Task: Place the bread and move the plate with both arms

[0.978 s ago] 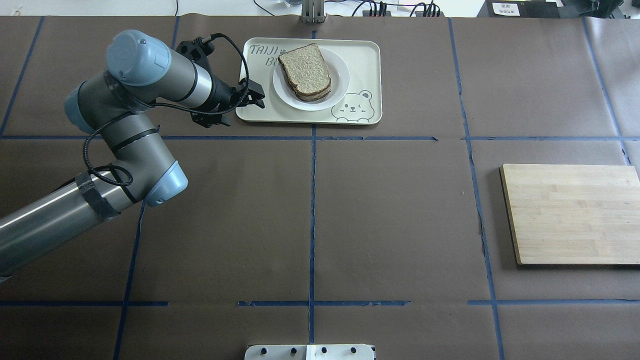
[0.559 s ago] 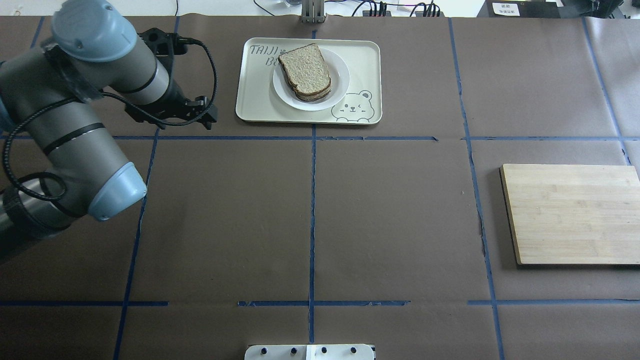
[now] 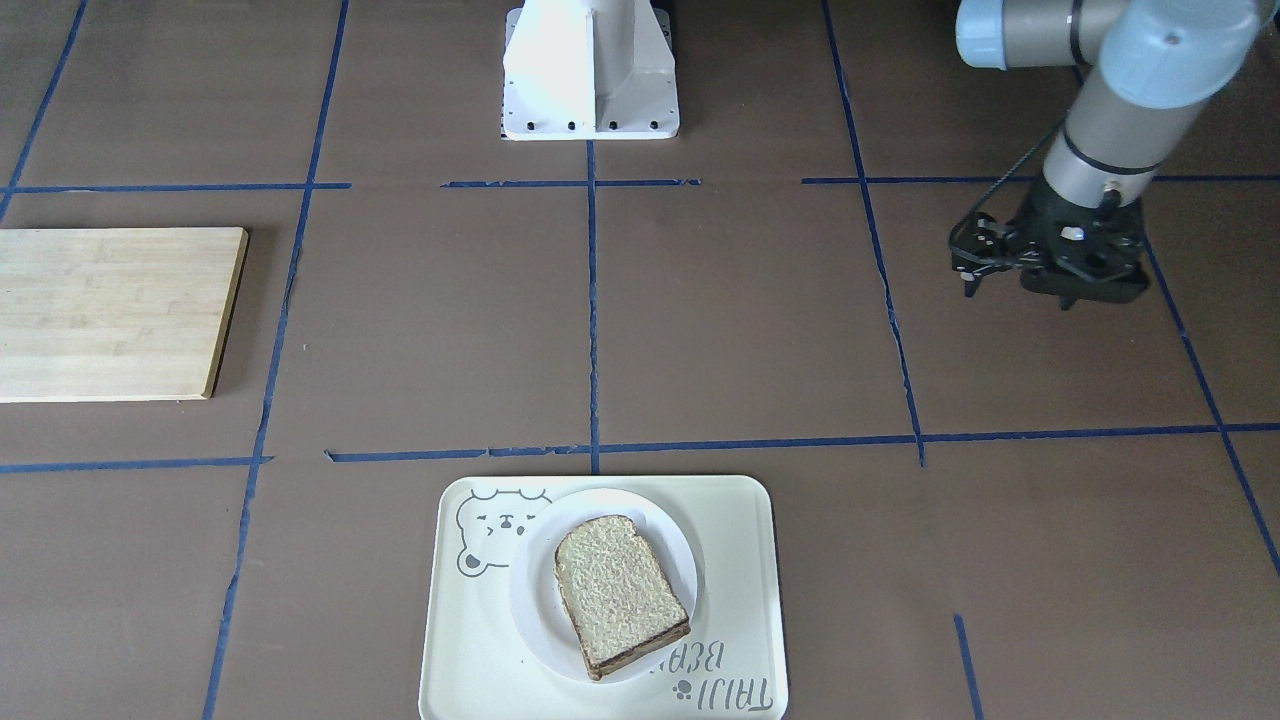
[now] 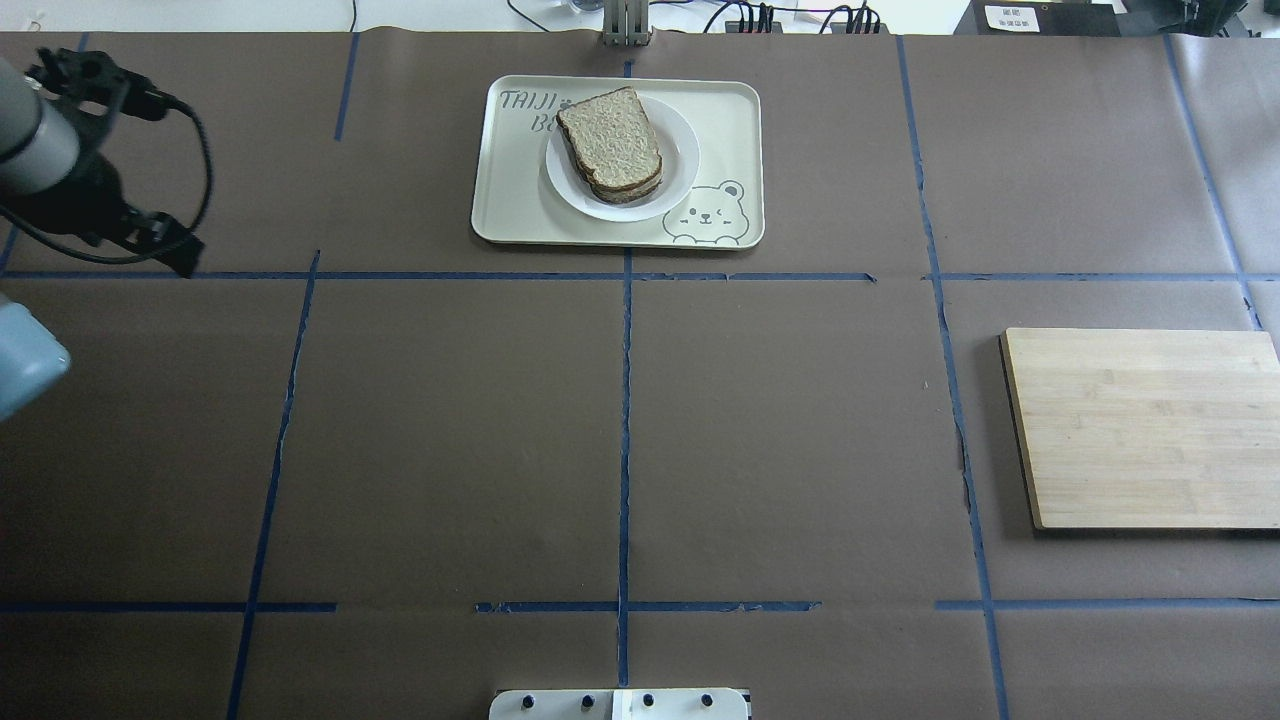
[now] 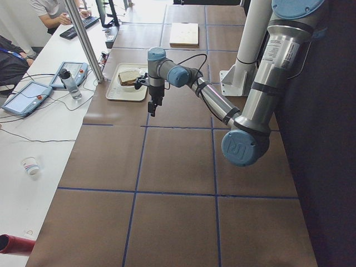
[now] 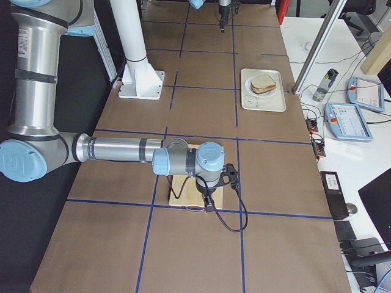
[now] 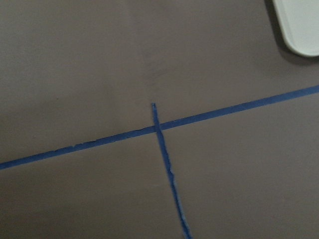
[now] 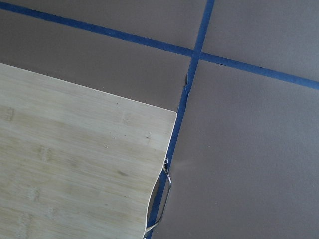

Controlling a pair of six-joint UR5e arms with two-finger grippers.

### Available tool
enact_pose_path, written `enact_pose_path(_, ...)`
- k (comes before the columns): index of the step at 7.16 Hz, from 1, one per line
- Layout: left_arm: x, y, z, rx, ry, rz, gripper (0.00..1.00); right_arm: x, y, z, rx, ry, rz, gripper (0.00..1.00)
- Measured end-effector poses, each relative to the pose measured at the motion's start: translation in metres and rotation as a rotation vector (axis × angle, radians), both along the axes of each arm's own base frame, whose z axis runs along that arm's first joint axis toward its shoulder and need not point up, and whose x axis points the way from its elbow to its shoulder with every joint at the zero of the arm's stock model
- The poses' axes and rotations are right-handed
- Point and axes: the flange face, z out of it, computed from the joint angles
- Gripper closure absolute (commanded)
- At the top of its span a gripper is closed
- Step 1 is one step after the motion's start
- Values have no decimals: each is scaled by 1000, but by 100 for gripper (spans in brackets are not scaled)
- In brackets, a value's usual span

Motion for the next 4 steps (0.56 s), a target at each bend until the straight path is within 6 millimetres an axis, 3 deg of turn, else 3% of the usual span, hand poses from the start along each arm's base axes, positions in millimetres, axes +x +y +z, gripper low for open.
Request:
enact_pose_path(2, -110, -3, 83, -30, 28, 54, 0, 0, 0, 0, 0, 2, 0, 0)
enact_pose_path(4, -184, 25, 154, -86, 35, 37, 0, 0, 0, 3, -3, 4, -1, 0)
